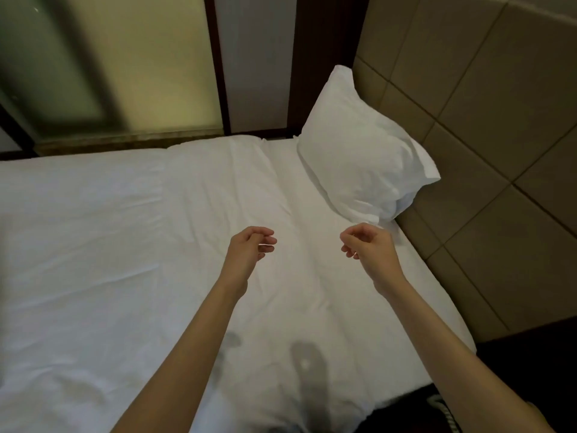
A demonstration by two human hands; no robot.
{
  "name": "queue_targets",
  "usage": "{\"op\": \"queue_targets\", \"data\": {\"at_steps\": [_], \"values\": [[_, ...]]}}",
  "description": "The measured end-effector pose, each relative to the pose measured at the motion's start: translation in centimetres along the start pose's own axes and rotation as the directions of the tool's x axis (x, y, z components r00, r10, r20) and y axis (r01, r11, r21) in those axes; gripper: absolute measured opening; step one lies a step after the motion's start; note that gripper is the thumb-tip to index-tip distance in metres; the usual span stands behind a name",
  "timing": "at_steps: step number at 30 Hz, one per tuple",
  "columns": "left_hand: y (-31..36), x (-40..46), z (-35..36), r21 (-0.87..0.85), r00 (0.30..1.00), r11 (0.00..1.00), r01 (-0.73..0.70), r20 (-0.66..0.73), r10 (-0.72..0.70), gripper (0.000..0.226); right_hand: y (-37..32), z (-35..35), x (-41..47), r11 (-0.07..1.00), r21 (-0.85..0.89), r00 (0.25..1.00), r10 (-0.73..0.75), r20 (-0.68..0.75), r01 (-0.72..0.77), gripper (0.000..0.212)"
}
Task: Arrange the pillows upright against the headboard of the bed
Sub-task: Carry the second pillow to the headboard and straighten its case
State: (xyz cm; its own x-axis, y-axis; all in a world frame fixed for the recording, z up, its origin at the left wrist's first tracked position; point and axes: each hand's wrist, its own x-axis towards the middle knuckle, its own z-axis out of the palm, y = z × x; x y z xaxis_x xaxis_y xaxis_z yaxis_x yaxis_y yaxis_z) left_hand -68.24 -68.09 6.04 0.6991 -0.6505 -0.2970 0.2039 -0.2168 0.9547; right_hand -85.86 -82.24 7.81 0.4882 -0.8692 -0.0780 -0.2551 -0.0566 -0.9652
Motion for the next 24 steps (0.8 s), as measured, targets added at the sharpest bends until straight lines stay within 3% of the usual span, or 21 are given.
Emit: {"op": "queue_targets", "data": {"at_steps": [13,24], "values": [[-6.8,-5.0,-4.9,0.007,0.971,0.989,0.146,-0.192,-0.142,0.029,5.5,4.8,-3.8,0.987,-0.006,0.968,0.158,0.193,-0.159,0.016],[-10.8,-11.9,-17.9,-0.104,0.922,0.982,0.156,-0.341,-0.183,0.029,3.7,17.0,-11.3,0.987,-0.053,0.920,0.163,0.357,-0.154,0.013]]}}
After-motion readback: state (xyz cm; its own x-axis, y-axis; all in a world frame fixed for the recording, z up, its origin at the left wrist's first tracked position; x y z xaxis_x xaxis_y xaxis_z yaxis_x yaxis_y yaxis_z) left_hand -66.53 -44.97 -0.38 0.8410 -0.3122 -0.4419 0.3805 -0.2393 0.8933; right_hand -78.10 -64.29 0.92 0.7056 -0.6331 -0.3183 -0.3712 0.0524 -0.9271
